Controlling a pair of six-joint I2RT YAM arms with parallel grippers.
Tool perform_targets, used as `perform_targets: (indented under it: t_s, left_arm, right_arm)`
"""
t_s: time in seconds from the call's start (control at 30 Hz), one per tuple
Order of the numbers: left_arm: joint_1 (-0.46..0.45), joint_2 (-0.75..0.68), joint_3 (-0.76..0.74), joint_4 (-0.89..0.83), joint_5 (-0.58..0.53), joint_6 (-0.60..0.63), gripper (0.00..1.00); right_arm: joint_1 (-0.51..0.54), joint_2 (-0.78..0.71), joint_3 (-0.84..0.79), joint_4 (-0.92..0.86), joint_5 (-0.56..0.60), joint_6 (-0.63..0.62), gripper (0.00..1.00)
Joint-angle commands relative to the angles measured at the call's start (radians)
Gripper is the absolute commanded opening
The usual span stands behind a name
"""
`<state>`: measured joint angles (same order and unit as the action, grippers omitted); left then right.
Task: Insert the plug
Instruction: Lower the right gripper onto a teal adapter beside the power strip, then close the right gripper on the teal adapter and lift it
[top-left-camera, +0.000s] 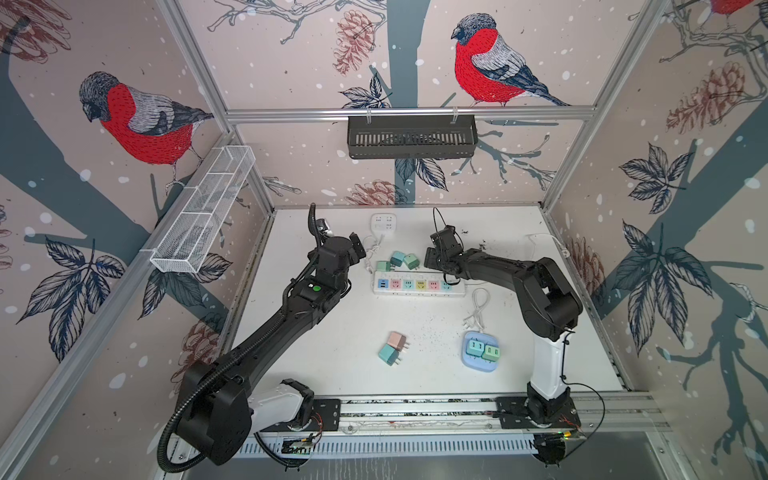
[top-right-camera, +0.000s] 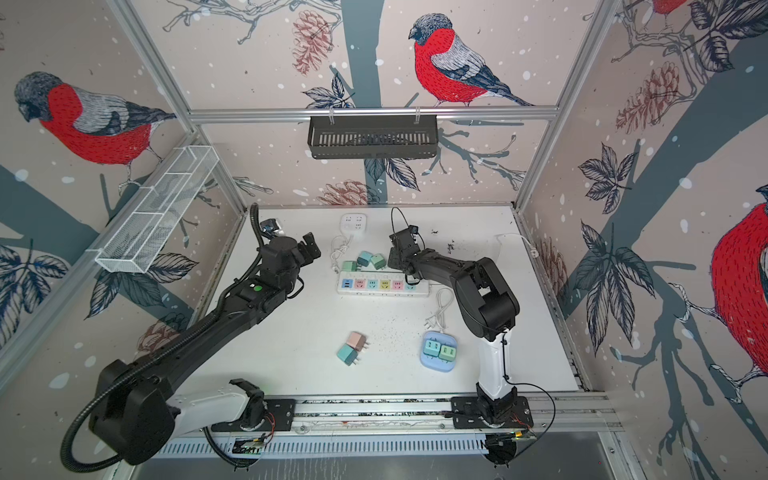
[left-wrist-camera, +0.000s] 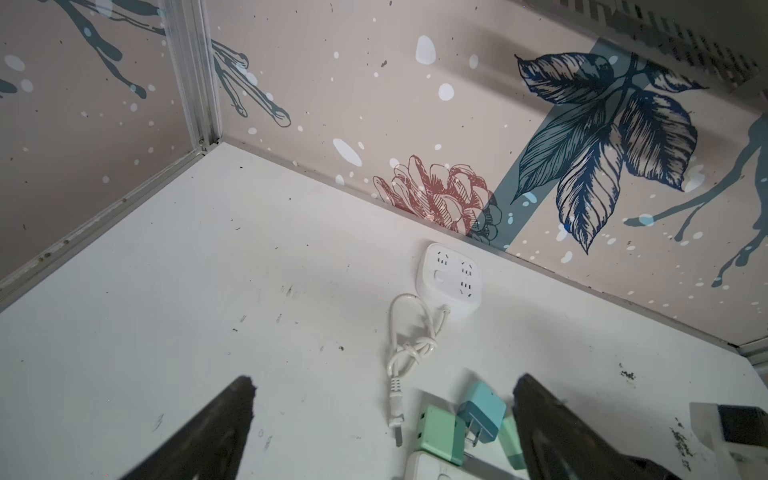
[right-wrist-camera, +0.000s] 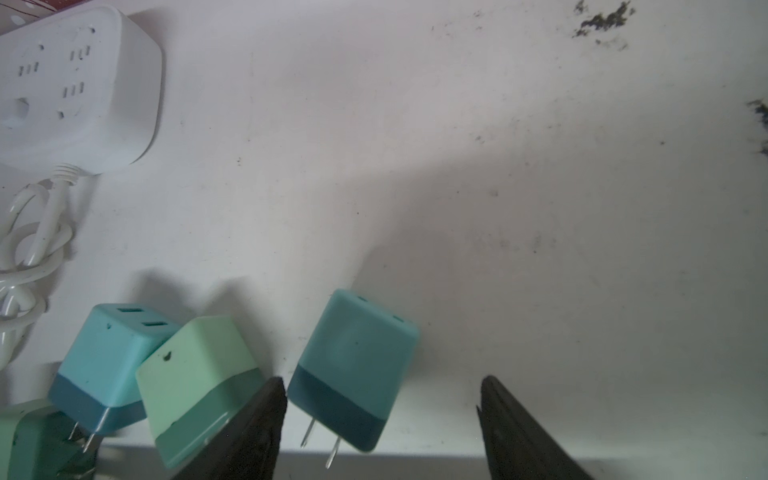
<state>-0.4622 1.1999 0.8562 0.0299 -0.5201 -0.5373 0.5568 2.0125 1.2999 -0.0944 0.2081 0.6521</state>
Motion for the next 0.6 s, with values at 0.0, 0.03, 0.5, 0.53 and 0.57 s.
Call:
perform_targets:
  t_s: [0.0,0.03,0.5,0.53,0.57]
  left_arm:
    - [0.0,-0.011,-0.005,0.065,0.027,0.034,0.97]
    - [0.001,-0.009,0.0,0.059,0.029,0.036,0.97]
    - [0.001,-0.017,0.018,0.022,-0.006,0.037,0.97]
    - [0.0,-0.015,0.02,0.021,-0.004,0.036,0.97]
    - [0.001,-0.015,0.022,0.02,0.0,0.036,0.97]
  right_arm:
    - [0.007,0.033,0.039,-0.021,-0.018,0.009,0.75]
    - [0.01,0.046,0.055,-0.029,-0.018,0.007,0.75]
    - [0.03,0.197,0.23,-0.132,0.05,0.002,0.66]
    - [0.031,0.199,0.232,-0.136,0.056,-0.005,0.64]
    - [0.031,0.201,0.233,-0.143,0.063,-0.01,0.62]
